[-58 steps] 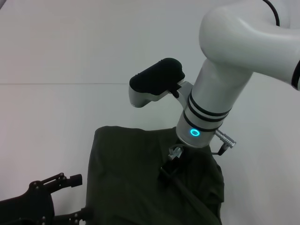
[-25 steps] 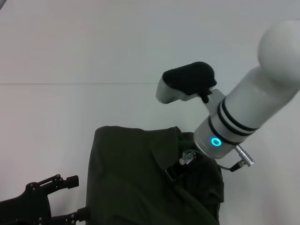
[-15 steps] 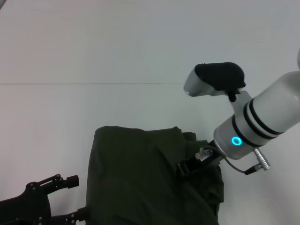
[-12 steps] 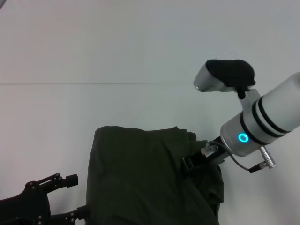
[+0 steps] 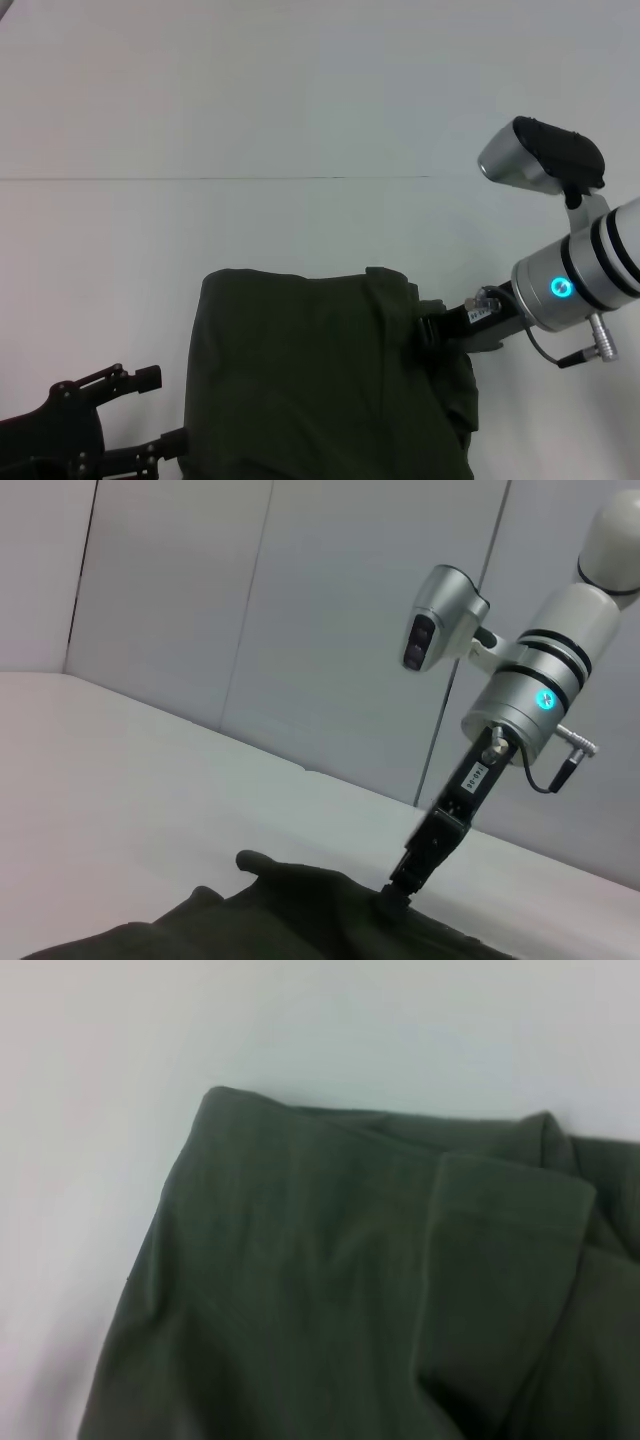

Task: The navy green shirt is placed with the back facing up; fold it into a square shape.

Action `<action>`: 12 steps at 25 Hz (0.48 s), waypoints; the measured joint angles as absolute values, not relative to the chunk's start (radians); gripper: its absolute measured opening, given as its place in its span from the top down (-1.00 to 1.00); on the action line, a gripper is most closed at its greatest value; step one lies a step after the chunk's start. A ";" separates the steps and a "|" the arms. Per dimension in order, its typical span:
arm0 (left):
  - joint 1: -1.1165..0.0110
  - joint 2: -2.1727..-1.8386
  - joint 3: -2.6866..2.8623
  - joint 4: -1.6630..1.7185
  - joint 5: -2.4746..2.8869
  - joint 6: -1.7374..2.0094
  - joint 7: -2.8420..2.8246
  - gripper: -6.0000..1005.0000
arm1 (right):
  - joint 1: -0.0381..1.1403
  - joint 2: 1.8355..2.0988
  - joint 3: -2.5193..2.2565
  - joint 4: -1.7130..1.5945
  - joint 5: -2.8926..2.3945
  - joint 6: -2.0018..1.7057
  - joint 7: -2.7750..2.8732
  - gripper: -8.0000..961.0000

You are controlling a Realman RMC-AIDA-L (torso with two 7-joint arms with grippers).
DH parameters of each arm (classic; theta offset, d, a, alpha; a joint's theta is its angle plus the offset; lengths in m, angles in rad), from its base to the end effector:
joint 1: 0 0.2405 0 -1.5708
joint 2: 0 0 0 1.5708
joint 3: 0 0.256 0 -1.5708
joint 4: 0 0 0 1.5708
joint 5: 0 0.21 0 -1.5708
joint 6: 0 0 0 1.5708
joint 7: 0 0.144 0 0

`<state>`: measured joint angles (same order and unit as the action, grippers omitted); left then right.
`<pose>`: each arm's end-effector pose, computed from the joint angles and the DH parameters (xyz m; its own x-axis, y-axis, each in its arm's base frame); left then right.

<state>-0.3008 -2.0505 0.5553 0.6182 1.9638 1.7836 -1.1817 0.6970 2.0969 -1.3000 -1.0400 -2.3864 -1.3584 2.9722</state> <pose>-0.3176 0.2474 0.0249 0.7159 0.3070 0.6271 0.4949 -0.8567 -0.1456 0.1766 0.3768 -0.0380 0.3165 -0.9421 -0.1105 -0.9259 -0.2815 -0.2518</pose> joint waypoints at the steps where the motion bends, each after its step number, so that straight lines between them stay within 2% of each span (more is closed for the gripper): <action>1: -0.301 -2.051 0.555 0.618 1.964 1.783 -1.184 -0.77 | 0.694 2.097 -1.296 -1.030 -2.378 -1.357 2.971 0.92; 12: -0.315 -2.047 0.555 0.628 1.960 1.773 -1.219 -0.77 | 0.627 2.097 -1.260 -0.991 -2.315 -1.315 2.954 0.92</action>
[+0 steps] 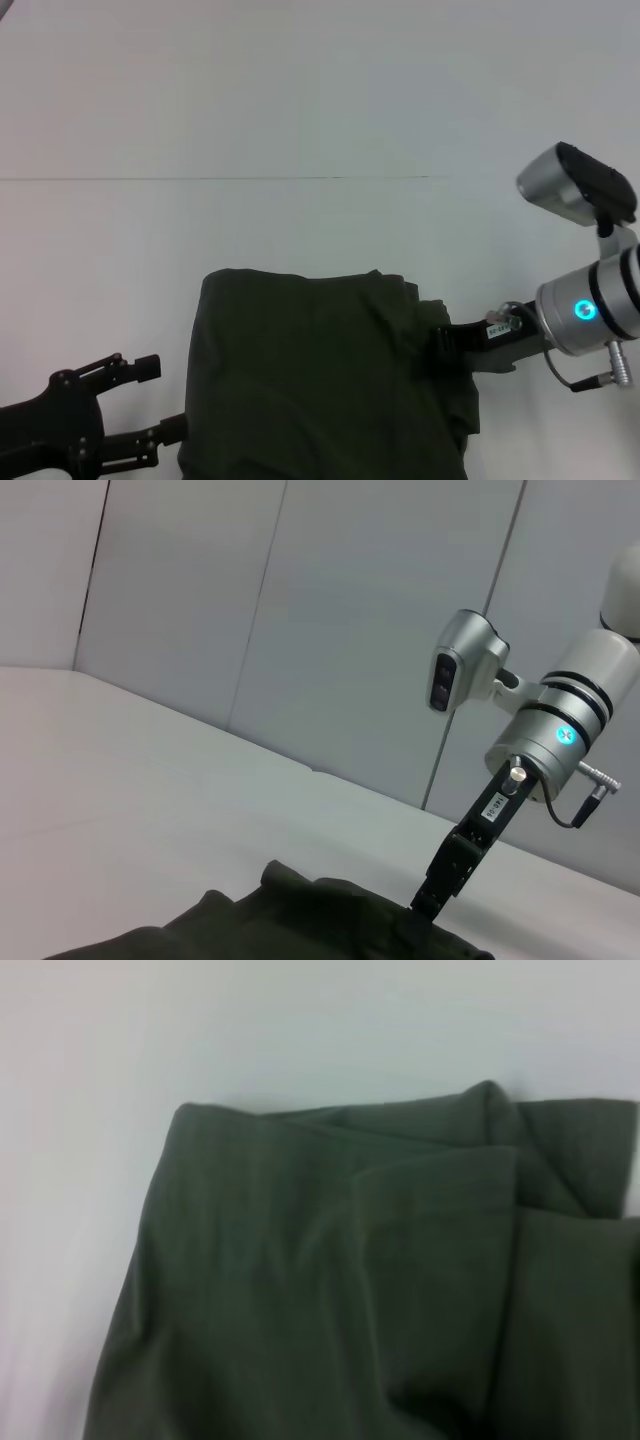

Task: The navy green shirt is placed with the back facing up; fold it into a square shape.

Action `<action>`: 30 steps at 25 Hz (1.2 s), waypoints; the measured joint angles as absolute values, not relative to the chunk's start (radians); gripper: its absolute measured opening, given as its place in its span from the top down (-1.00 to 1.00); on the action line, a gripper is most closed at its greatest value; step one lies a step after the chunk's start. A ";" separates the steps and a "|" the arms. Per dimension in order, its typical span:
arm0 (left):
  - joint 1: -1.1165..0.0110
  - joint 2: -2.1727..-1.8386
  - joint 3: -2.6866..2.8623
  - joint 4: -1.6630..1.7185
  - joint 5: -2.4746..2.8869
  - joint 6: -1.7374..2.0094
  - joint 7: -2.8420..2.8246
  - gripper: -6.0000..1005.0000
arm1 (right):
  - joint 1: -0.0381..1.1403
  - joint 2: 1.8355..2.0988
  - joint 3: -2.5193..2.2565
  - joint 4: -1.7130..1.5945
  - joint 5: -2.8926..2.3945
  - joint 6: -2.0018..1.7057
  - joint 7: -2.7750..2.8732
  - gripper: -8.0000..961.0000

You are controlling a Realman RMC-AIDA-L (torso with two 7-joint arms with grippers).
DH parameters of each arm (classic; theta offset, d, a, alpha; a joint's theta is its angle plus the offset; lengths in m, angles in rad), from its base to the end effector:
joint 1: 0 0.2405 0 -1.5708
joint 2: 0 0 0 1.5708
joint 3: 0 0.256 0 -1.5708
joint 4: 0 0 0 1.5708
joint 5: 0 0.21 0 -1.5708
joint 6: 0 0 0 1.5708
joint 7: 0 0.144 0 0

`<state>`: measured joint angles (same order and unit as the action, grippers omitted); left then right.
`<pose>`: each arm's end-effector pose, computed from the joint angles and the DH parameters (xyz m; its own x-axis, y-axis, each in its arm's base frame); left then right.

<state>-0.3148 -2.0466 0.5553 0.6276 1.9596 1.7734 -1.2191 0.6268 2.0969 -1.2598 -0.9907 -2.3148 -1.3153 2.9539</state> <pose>-0.3155 0.2543 0.0282 0.7099 0.3213 0.6267 0.5091 -0.8490 -0.1414 0.2041 0.3680 -0.0391 0.1998 -0.9654 -0.1677 -0.9696 -0.1700 -0.1762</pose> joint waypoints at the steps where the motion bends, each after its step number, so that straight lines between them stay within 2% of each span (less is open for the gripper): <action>1: -0.316 -2.047 0.555 0.628 1.960 1.773 -1.221 -0.77 | 0.618 2.097 -1.250 -0.993 -2.313 -1.315 2.949 0.92; 9: -0.324 -2.045 0.555 0.625 1.960 1.774 -1.226 -0.77 | 0.547 2.097 -1.143 -0.986 -2.238 -1.312 2.870 0.92; 19: -0.329 -2.044 0.555 0.627 1.959 1.775 -1.232 -0.77 | 0.537 2.097 -1.085 -0.872 -2.150 -1.294 2.764 0.92; 30: -0.360 -2.053 0.493 0.618 1.957 1.795 -1.293 -0.77 | 0.474 2.097 -0.981 -0.765 -1.965 -1.280 2.557 0.92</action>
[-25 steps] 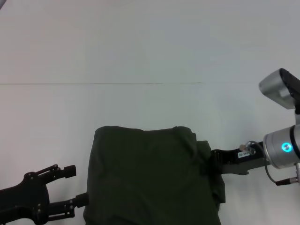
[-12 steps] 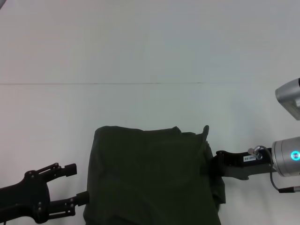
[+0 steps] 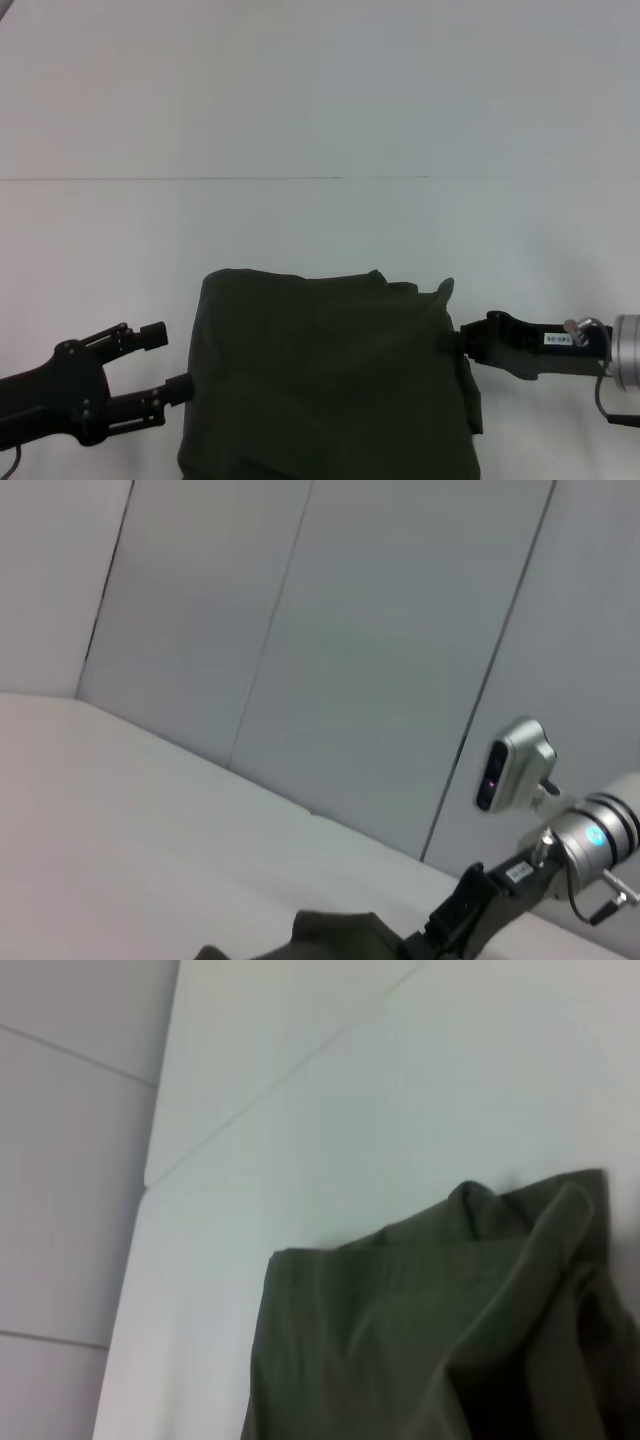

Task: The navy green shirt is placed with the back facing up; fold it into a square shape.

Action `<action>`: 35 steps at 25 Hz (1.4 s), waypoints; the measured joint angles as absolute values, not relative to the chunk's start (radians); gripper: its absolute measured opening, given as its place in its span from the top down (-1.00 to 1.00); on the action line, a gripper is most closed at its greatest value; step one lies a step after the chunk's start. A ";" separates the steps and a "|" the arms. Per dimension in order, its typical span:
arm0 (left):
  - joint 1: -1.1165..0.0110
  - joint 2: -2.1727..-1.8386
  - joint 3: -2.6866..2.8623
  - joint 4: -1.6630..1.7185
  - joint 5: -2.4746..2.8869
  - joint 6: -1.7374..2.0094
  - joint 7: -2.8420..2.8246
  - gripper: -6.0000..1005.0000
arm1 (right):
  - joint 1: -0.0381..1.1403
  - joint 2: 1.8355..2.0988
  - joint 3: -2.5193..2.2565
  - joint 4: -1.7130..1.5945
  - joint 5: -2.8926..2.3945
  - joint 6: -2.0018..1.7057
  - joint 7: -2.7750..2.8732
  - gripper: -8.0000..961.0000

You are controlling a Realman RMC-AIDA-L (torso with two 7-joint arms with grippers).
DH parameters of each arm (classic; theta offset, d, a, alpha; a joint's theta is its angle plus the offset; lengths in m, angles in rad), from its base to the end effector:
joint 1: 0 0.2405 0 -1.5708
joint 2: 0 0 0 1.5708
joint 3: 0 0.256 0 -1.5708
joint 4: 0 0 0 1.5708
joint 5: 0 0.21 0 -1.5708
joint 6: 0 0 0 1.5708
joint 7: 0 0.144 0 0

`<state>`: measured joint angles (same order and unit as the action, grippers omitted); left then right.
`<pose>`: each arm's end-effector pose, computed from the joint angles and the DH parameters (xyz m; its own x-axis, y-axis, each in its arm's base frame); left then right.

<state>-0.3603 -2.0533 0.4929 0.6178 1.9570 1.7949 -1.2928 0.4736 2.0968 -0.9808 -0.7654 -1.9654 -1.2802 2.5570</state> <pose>-0.3037 0.2672 0.0325 0.6501 0.3412 0.6790 0.5423 -0.8342 -0.1001 0.2674 0.3435 -0.0236 0.0007 -0.9161 -0.4009 -0.9820 -0.0762 0.1726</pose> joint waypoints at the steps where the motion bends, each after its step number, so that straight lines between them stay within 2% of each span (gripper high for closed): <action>1: -0.362 -2.055 0.487 0.617 1.957 1.798 -1.298 -0.77 | 0.472 2.097 -0.961 -0.747 -1.961 -1.283 2.536 0.92; 11: -0.379 -2.057 0.464 0.617 1.942 1.812 -1.379 -0.77 | 0.465 2.090 -0.882 -0.625 -1.875 -1.321 2.374 0.90; 16: -0.380 -2.059 0.463 0.609 1.941 1.812 -1.400 -0.77 | 0.453 2.085 -0.847 -0.624 -1.877 -1.362 2.364 0.79; 23: -0.387 -2.056 0.461 0.573 1.918 1.812 -1.473 -0.77 | 0.395 2.060 -0.716 -0.621 -1.874 -1.479 2.247 0.63; 26: -0.391 -2.056 0.461 0.564 1.915 1.811 -1.499 -0.77 | 0.385 2.055 -0.601 -0.624 -1.873 -1.561 2.088 0.21; 31: -0.401 -2.054 0.461 0.537 1.906 1.804 -1.536 -0.77 | 0.430 2.038 -0.581 -0.633 -1.881 -1.663 1.832 -0.31; 35: -0.403 -2.052 0.460 0.529 1.906 1.793 -1.565 -0.77 | 0.500 2.043 -0.671 -0.634 -1.906 -1.690 1.611 -0.37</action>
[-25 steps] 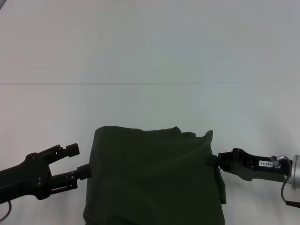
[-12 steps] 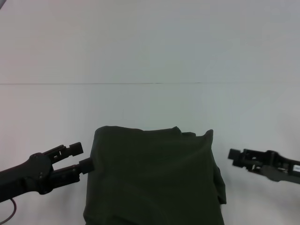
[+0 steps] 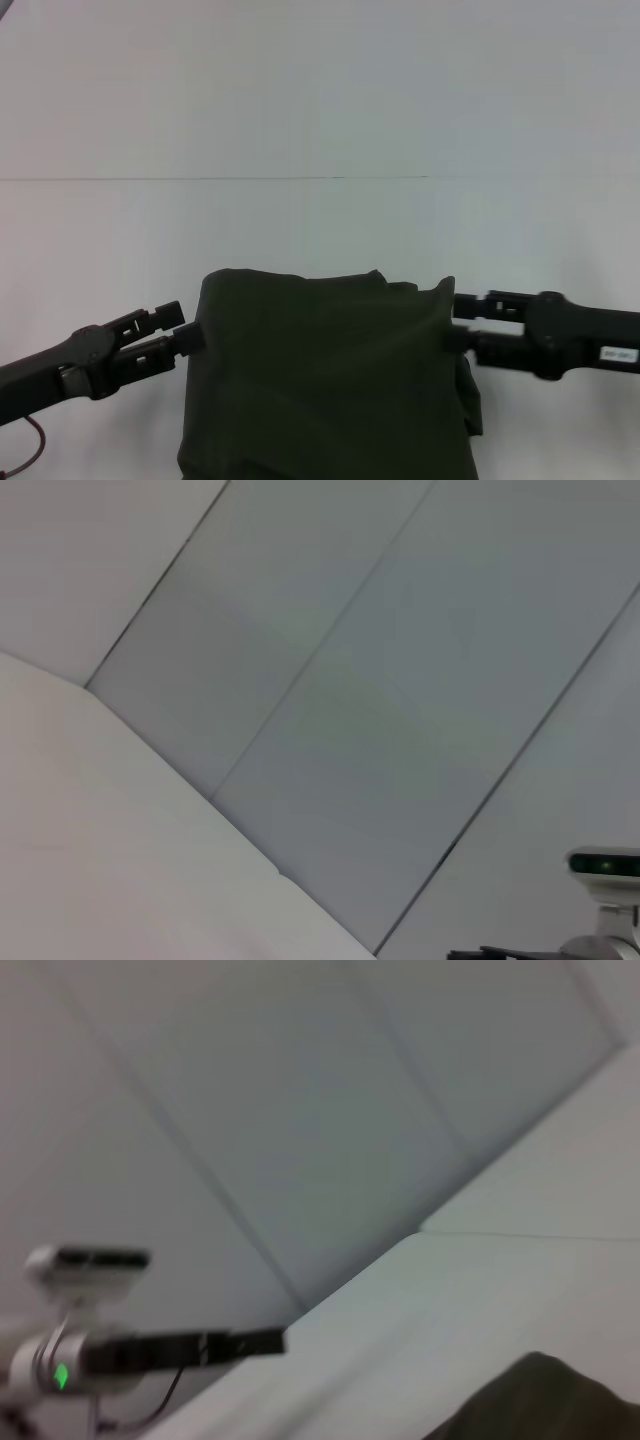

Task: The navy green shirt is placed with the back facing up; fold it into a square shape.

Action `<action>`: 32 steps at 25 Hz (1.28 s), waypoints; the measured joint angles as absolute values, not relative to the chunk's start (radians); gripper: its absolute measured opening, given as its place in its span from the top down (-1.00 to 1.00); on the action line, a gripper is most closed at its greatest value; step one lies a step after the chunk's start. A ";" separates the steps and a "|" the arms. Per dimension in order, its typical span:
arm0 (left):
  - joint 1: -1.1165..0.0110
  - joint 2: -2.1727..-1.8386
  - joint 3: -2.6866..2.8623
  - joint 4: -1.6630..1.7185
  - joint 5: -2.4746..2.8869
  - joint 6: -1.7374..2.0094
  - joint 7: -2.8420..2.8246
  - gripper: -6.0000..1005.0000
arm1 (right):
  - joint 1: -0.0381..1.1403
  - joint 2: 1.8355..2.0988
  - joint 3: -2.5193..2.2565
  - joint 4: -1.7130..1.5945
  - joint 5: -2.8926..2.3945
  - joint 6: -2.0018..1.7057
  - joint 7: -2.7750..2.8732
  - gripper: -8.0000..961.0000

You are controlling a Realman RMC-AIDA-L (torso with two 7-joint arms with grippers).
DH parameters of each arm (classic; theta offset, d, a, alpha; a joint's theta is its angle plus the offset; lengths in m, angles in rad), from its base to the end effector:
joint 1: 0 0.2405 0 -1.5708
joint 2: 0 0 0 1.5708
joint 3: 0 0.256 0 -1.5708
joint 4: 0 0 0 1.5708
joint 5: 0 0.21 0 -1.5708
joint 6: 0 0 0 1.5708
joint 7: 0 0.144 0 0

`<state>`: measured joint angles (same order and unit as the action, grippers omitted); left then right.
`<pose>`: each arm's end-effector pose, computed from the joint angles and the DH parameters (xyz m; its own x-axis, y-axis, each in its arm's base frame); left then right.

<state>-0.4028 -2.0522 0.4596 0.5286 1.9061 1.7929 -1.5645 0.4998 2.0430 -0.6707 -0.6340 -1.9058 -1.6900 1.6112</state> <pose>-0.2920 0.2778 0.0275 0.4010 0.5403 0.7398 0.6910 -0.7086 0.1430 0.2603 0.3167 0.0193 0.6070 -0.5201 -0.6009 -0.6066 -0.7917 0.0725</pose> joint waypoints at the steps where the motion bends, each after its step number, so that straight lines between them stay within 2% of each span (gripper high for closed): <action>1: -0.403 -2.052 0.457 0.526 1.906 1.787 -1.571 -0.77 | 0.514 2.050 -0.690 -0.634 -1.909 -1.689 1.533 -0.38; 6: -0.396 -2.051 0.454 0.516 1.907 1.764 -1.591 -0.77 | 0.544 2.089 -0.743 -0.630 -1.911 -1.604 1.272 -0.39; 8: -0.395 -2.051 0.453 0.506 1.907 1.759 -1.592 -0.77 | 0.551 2.096 -0.769 -0.606 -1.910 -1.542 1.222 -0.39; 17: -0.398 -2.051 0.453 0.488 1.912 1.749 -1.603 -0.77 | 0.535 2.094 -0.876 -0.525 -1.913 -1.303 1.168 -0.39; 32: -0.402 -2.057 0.460 0.488 1.914 1.749 -1.617 -0.77 | 0.466 2.090 -0.877 -0.519 -1.921 -1.227 1.167 -0.40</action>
